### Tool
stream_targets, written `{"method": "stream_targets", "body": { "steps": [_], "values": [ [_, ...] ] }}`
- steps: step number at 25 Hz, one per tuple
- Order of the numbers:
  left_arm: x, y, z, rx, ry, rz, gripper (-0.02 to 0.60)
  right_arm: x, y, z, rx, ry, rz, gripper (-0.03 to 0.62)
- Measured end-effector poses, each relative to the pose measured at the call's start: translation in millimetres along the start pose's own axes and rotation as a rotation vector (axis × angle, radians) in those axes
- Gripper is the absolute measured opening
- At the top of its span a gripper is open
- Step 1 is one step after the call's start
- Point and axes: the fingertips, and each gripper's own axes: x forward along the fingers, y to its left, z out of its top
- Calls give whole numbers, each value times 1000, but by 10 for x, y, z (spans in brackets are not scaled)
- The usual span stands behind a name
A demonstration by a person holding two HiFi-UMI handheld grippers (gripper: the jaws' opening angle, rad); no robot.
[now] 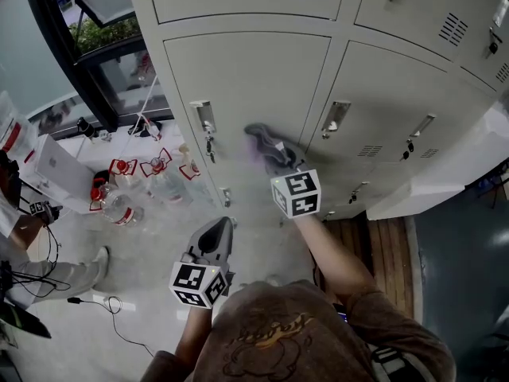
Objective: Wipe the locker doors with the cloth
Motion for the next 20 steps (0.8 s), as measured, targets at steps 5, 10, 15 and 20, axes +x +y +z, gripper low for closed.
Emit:
{"method": "stream_targets", "body": {
  "steps": [5,10,15,20],
  "values": [
    [53,-79,-18,2,7,-25,0,-154,-249,3,11,-4,-52,54],
    [71,-135,-33,9,14,-39,0,-319,-502,10,4,-4,-88,54],
    [64,-126,-55,7,17,-34,0,-427,-677,10,-4,-3,-113,54],
    [33,-116,-58,2,15,-23,0,-554,-851,-4,18,-3,-174,54]
  ]
}}
